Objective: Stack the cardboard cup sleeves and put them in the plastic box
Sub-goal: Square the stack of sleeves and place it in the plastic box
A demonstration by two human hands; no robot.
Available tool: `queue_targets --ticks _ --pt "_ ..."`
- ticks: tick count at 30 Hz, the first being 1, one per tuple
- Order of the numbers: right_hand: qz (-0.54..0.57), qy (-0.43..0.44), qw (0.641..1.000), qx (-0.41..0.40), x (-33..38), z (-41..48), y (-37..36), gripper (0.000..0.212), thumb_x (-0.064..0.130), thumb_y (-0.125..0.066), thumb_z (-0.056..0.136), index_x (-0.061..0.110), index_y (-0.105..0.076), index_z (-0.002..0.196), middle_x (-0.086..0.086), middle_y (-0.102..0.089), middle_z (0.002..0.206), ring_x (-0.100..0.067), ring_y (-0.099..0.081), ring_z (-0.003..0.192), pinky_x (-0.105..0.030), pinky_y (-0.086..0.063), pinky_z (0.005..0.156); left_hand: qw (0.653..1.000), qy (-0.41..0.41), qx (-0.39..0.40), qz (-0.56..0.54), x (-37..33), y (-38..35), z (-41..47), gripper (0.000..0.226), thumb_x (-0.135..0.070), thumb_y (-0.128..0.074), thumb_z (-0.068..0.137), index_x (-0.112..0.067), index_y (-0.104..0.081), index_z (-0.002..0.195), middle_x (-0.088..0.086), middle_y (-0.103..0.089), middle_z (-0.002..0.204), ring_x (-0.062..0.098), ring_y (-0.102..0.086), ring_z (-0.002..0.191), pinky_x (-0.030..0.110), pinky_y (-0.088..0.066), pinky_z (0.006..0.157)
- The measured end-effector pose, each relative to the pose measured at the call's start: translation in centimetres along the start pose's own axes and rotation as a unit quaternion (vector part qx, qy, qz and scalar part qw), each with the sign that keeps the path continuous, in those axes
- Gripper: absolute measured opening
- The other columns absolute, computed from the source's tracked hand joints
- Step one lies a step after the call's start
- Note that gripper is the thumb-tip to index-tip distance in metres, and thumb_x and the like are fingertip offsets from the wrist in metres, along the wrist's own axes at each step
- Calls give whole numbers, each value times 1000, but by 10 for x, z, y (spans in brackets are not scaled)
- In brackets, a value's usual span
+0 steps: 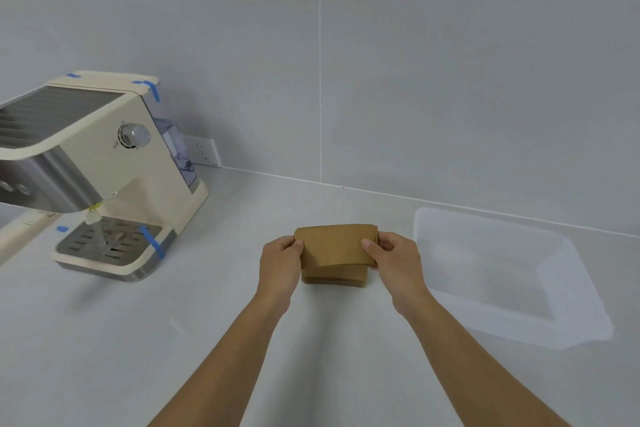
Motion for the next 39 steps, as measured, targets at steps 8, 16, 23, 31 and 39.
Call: queue_targets --ticks 8,16,23,31,39 --pt "-58 -83 995 -10 -28 26 -12 16 21 -58 88 7 -64 83 -10 -63 88 -24 -57 82 -39 -48 76 994 58 -1 88 23 -10 35 23 -15 -40 93 -8 -49 72 6 -42 71 22 -39 69 33 -39 69" --pt "-101 -121 988 -11 -49 34 -15 27 25 -57 87 -1 -59 82 -7 -53 79 -19 -47 72 -31 -37 66 986 69 5 151 36 -14 42 35 -15 -39 93 -11 -35 59 3 -34 60 17 -32 57 25 -26 54" --pt "-93 -164 982 -14 -52 37 -4 35 33 -59 86 1 -48 75 -4 -40 73 -17 -37 66 -27 -31 60 983 122 37 134 39 -9 50 39 -34 -56 87 -10 -36 64 3 -37 67 17 -36 61 26 -26 56" --pt "-63 -209 975 38 -49 40 -8 45 31 -73 77 -4 -59 101 -11 -60 93 -22 -57 82 -22 -36 55 970 172 137 104 39 -7 51 60 -35 -77 71 -2 -51 113 4 -57 110 21 -52 100 30 -37 81" --pt "16 -115 987 115 -50 26 -1 44 2 -77 67 8 -62 108 -7 -67 105 -20 -62 97 -26 -49 80 974 46 220 -26 50 5 34 61 7 -75 67 -10 -47 118 10 -56 123 16 -58 106 15 -52 70"
Point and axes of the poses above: each hand's wrist, its own z-axis towards the middle knuckle, its own y-axis out of the back of the hand, x = y × z, the point moved 1 cm from there along z, towards the middle knuckle
